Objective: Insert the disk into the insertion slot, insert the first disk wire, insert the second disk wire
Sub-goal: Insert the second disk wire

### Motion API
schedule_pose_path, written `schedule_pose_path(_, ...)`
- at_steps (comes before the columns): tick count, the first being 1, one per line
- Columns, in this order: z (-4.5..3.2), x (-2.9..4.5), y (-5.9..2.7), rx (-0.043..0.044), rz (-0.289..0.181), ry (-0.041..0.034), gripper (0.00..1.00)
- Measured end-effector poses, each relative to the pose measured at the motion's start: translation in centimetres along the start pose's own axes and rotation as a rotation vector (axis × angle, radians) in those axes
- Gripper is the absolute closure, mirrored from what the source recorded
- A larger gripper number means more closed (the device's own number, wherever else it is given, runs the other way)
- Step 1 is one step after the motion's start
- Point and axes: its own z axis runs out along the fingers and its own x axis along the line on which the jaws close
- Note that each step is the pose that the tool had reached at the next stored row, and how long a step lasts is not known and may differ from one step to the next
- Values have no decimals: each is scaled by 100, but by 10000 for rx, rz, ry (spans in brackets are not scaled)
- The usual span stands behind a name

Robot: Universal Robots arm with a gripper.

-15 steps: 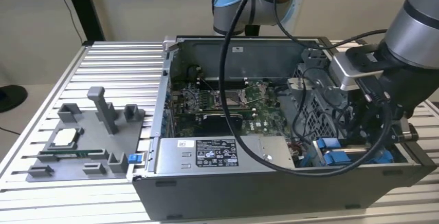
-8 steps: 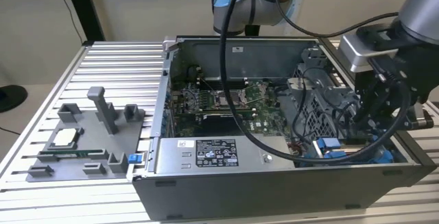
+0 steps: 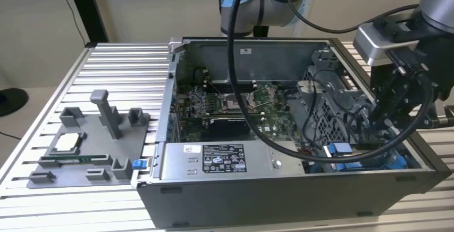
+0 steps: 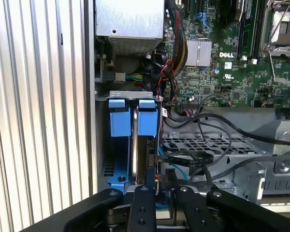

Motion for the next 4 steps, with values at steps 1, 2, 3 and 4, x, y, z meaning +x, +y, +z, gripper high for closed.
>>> schedule_pose_path(1,0,0,0,1,-1,0,0)
schedule_pose_path(2,0,0,0,1,-1,0,0)
schedule_pose_path(3,0,0,0,1,-1,0,0)
schedule_pose_path(4,0,0,0,2,-1,0,0)
